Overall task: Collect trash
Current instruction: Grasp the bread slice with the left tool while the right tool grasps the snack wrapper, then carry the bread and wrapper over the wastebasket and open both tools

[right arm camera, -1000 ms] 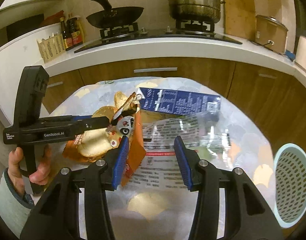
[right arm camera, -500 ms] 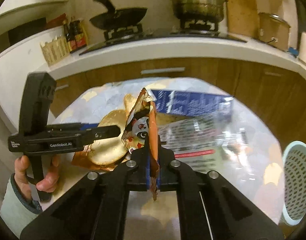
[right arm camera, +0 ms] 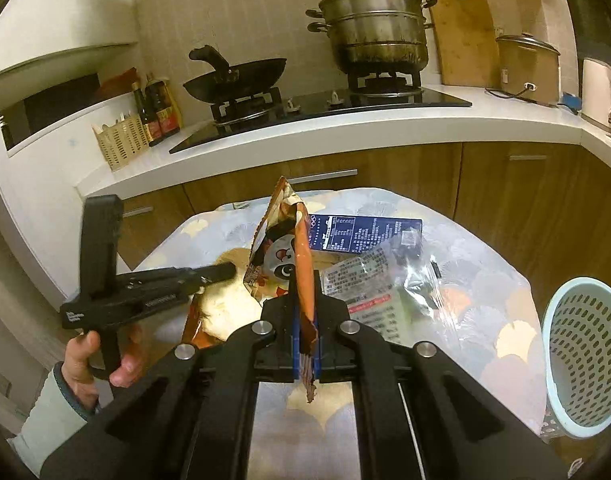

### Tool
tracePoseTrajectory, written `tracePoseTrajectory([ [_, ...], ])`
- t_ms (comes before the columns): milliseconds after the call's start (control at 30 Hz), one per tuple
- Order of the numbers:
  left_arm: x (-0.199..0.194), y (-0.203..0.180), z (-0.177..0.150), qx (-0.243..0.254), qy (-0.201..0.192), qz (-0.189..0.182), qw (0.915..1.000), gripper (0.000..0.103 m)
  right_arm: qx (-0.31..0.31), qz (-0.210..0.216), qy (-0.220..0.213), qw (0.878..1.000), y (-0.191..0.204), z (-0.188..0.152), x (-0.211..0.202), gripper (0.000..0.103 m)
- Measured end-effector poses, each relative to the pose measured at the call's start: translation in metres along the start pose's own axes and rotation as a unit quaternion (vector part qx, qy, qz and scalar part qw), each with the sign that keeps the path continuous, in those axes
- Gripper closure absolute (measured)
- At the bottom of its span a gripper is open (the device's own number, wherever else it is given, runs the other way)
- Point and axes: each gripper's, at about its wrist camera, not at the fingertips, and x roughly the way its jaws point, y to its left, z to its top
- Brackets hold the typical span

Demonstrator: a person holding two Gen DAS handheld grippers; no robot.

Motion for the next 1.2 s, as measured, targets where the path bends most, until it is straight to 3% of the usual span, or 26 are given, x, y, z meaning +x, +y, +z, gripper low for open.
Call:
tracePoseTrajectory([
  [233,-0.027,0.001,0.002,-0.035,-0.027,-0.042,0.9981,0.099,0.005,0.0,-0.009,1.0,-0.003,-0.006,-0.01,0.1],
  [533,-0.038,-0.06,0.012,0.007,-0.051,-0.065,0.9965,0.099,0.015,-0.036,-0.051,0.998,-0.03,-0.007,-0.057,0.1],
  [733,-0.021,-0.115,0.018,0.028,-0.057,-0.093,0.9936,0.099,0.034,-0.08,-0.075,0.993,-0.072,-0.011,-0.092,0.1],
  [900,0.003,-0.169,0.024,0.059,-0.054,-0.094,0.9923,0.099,0.063,-0.122,-0.091,0.986,-0.116,-0.019,-0.118,0.1],
  [1200,0.079,-0.267,0.023,0.104,-0.012,-0.111,0.9884,0.099,0.14,-0.208,-0.085,0.964,-0.214,-0.049,-0.151,0.1],
])
